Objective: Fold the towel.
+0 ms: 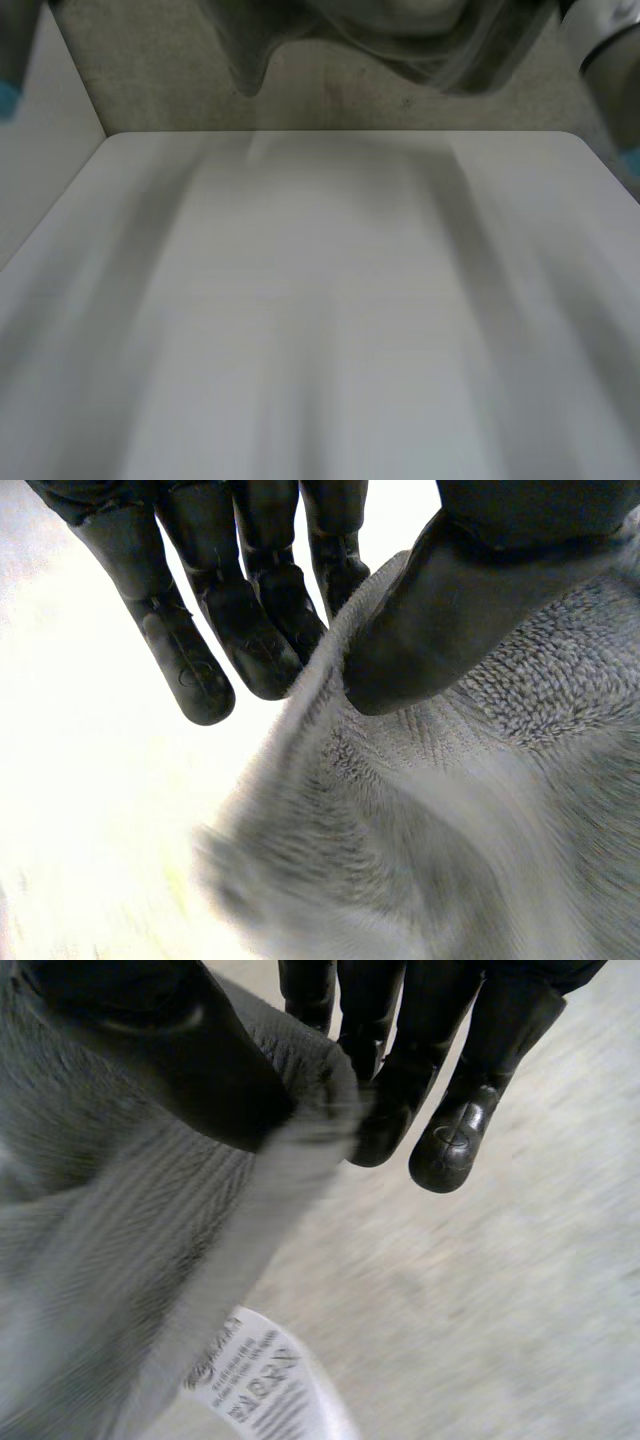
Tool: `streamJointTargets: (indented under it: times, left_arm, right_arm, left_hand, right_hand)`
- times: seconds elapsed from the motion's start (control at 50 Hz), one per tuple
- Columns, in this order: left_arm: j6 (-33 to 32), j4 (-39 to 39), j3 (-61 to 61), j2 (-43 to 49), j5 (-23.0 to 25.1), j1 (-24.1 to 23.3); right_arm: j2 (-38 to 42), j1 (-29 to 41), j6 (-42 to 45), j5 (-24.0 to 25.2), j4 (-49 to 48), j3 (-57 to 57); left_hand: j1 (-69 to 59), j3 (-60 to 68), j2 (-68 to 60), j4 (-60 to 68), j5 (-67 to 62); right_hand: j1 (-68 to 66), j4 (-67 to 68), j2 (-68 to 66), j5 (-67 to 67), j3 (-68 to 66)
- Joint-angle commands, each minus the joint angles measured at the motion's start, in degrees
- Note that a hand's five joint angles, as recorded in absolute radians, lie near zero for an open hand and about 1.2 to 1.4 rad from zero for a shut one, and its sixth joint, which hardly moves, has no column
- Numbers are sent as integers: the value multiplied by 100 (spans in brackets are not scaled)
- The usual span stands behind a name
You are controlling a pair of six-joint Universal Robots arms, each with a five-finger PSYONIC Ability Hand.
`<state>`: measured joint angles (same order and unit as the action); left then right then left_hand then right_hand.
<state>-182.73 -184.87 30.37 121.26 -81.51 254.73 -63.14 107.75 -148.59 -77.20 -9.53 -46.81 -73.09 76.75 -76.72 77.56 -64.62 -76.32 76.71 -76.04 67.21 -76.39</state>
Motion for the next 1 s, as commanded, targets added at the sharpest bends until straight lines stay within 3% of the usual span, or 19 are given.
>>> streamJointTargets:
  times: [0.02, 0.1, 0.16, 0.2, 0.32, 0.36, 0.46, 0.5, 0.58, 0.68, 0.8, 1.0]
  left_arm:
    - [-8, -653, 2451, 64, 21, 120]
    - [-174, -1330, 3937, 64, 126, 182]
    - [-333, -1499, 4346, 20, 206, 191]
    - [-779, -1639, 4993, -146, 354, 331]
    - [-1449, -1631, 5761, -797, 549, 736]
    - [-1703, -1622, 6216, -1409, 680, 920]
    - [-1730, -1622, 6840, -2691, 969, 1262]
    - [-1722, -1631, 7018, -3073, 1093, 1422]
    - [-1713, -1657, 7342, -3801, 1549, 1728]
    - [-1713, -1692, 7562, -3559, 1831, 1729]
    - [-1783, -1666, 7370, -2250, 1797, 1537]
    - [-1853, -1631, 6317, -1027, 1797, 1413]
  right_arm:
    - [477, 27, 49, 91, 13, -1451]
    - [592, 45, 250, 100, 21, -1830]
    - [514, -8, 400, 91, 48, -2146]
    - [417, -26, 427, 73, 100, -2288]
    - [-521, -385, 445, 117, 626, -2964]
    - [-770, -465, 445, 188, 856, -3097]
    - [-1825, -755, 418, 609, 1630, -3369]
    - [-2586, -1149, 401, 1055, 2032, -3536]
    - [-2923, -1458, 410, 1576, 2166, -3642]
    - [-2633, -1652, 427, 1928, 2183, -3791]
    - [-1808, -1520, 795, 1569, 2192, -3809]
    - [-638, -1221, 1227, 935, 2139, -3431]
  left_hand:
    - [-691, 325, -328, 244, -538]
    - [-691, 325, -328, 244, -538]
    - [-691, 325, -328, 244, -538]
    - [-691, 325, -328, 244, -538]
    - [-691, 325, -328, 244, -538]
    - [-691, 325, -328, 244, -538]
    - [-691, 325, -328, 244, -538]
    - [-691, 325, -328, 244, -538]
    - [-691, 325, -328, 244, -538]
    - [-691, 325, -328, 244, -538]
    - [-691, 325, -328, 244, -538]
    - [-691, 325, -328, 244, -538]
  right_hand:
    - [-368, 329, -396, 279, -361]
    - [-368, 329, -396, 279, -361]
    - [-368, 329, -396, 279, -361]
    - [-368, 329, -396, 279, -361]
    - [-368, 329, -396, 279, -361]
    - [-368, 329, -396, 279, -361]
    - [-368, 329, -396, 279, -361]
    - [-368, 329, -396, 279, -361]
    - [-368, 329, -396, 279, -361]
    - [-368, 329, -396, 279, -361]
    - [-368, 329, -396, 279, -361]
    - [-368, 329, -396, 279, -361]
